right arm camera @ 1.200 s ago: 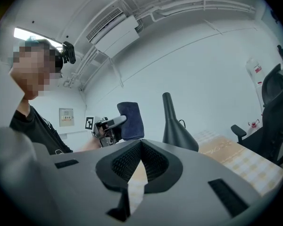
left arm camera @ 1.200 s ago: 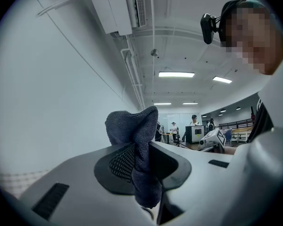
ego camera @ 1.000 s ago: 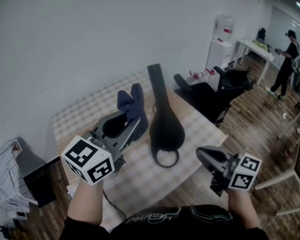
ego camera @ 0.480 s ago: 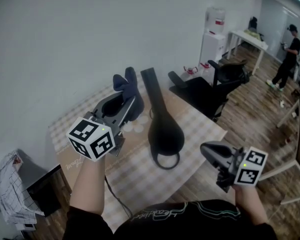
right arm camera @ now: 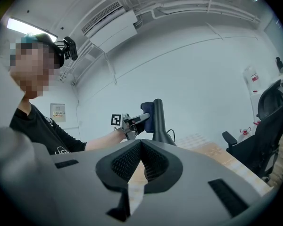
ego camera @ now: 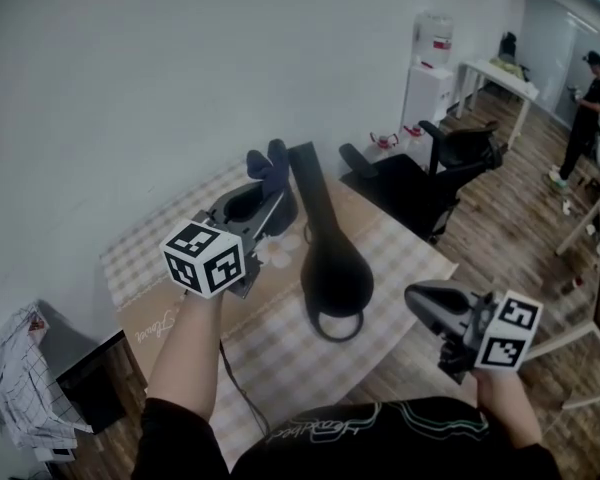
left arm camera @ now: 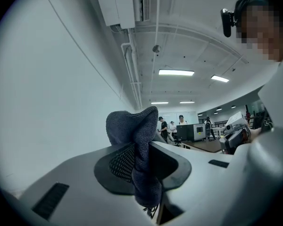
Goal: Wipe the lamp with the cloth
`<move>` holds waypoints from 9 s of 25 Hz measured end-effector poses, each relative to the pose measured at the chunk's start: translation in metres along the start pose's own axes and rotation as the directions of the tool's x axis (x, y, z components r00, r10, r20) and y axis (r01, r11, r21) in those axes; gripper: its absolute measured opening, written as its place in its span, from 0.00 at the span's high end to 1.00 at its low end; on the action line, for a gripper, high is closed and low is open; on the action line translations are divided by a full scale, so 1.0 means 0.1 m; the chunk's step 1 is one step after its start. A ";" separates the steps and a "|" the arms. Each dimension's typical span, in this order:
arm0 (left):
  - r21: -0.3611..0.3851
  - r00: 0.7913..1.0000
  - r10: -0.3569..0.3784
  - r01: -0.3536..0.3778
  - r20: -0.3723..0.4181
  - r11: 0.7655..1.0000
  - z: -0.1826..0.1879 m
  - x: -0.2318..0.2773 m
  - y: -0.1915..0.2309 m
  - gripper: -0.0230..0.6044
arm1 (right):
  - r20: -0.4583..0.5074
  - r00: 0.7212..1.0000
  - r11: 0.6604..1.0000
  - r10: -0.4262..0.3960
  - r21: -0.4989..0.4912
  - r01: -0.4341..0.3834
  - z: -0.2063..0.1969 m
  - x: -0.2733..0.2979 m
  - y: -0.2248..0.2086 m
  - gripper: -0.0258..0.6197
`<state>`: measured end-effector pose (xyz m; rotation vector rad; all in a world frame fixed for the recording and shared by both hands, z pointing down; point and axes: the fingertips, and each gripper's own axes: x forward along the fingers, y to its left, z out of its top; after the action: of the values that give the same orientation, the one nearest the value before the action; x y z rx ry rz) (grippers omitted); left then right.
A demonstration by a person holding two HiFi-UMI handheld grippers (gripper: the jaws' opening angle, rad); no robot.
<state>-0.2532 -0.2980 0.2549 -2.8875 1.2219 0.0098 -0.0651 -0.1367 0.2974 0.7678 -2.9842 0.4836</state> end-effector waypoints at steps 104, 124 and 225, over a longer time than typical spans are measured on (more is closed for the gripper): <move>0.090 0.989 0.000 0.014 -0.148 0.996 -0.41 -1.04 -1.16 0.85 | 0.026 0.999 0.986 0.025 0.161 -0.029 -0.92 -0.08 -0.15 0.94; 0.392 0.958 0.255 -0.188 -0.128 0.901 0.62 -0.36 -0.89 0.85 | 0.050 0.982 0.978 0.180 0.097 -0.184 -0.16 -0.36 -0.85 0.94; 0.108 0.885 0.091 -0.046 -0.456 0.993 -1.94 -0.60 -2.44 0.85 | -0.193 0.921 0.917 0.338 0.289 -0.276 -1.26 -0.41 -0.49 0.94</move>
<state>-0.1196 -0.0866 0.4501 -2.8489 1.3314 -0.7558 -0.0132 -0.1199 0.4278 0.2134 -2.8495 0.9189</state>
